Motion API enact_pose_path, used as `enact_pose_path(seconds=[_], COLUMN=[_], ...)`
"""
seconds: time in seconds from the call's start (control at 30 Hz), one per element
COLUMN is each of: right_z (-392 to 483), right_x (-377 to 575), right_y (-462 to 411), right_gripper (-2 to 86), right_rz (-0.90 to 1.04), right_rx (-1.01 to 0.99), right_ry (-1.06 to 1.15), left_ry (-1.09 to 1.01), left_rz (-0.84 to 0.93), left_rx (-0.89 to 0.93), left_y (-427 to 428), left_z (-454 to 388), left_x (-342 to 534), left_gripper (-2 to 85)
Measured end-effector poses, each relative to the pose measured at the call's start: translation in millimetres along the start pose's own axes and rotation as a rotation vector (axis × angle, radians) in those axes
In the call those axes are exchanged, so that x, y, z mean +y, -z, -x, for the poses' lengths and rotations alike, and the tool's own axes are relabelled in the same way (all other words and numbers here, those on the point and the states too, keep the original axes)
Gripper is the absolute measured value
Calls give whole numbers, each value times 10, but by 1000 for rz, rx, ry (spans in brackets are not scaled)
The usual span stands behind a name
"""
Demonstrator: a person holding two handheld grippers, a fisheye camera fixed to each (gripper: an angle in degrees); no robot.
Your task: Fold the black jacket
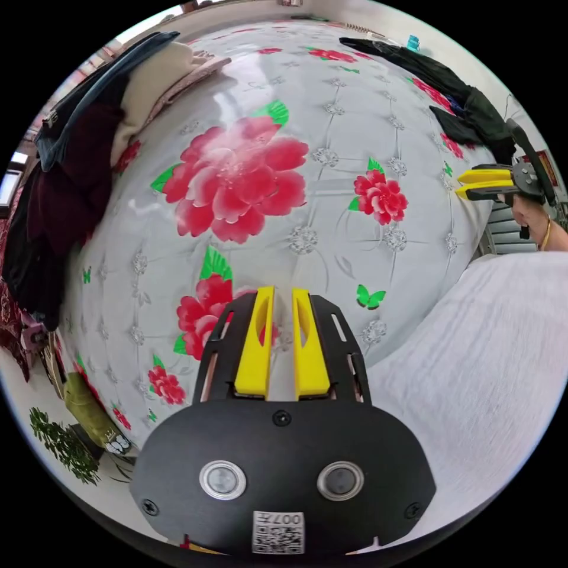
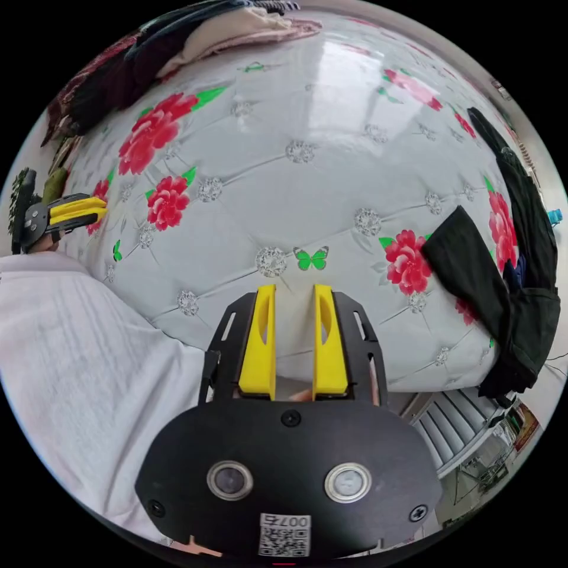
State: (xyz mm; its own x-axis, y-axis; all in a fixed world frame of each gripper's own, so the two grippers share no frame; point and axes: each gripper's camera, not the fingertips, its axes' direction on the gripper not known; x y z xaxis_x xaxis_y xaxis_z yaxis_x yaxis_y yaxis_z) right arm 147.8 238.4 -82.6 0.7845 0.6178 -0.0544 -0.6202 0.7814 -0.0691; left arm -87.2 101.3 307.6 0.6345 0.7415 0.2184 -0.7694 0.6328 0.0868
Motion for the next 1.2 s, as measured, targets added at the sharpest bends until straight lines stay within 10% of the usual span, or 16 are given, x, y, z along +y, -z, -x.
enact_pose_path(seconds=[0.23,0.6,1.2], right_z=[-591,-4063,-6219], right_x=[429,2538,3502], right_y=[253,1495,1966], right_gripper=[86,106,60], right_rz=[-133,-601,-642], right_rx=[-178,41,-78], right_ry=[-15,-958,-1242], left_ry=[146,333,667], left_rz=[36,123,38], left_rx=[-28,-165,3], left_y=[-425,-938,-1017], left_z=[-455,-453,-47], left_x=[-112,-436,-247], left_gripper=[13,-6,-10])
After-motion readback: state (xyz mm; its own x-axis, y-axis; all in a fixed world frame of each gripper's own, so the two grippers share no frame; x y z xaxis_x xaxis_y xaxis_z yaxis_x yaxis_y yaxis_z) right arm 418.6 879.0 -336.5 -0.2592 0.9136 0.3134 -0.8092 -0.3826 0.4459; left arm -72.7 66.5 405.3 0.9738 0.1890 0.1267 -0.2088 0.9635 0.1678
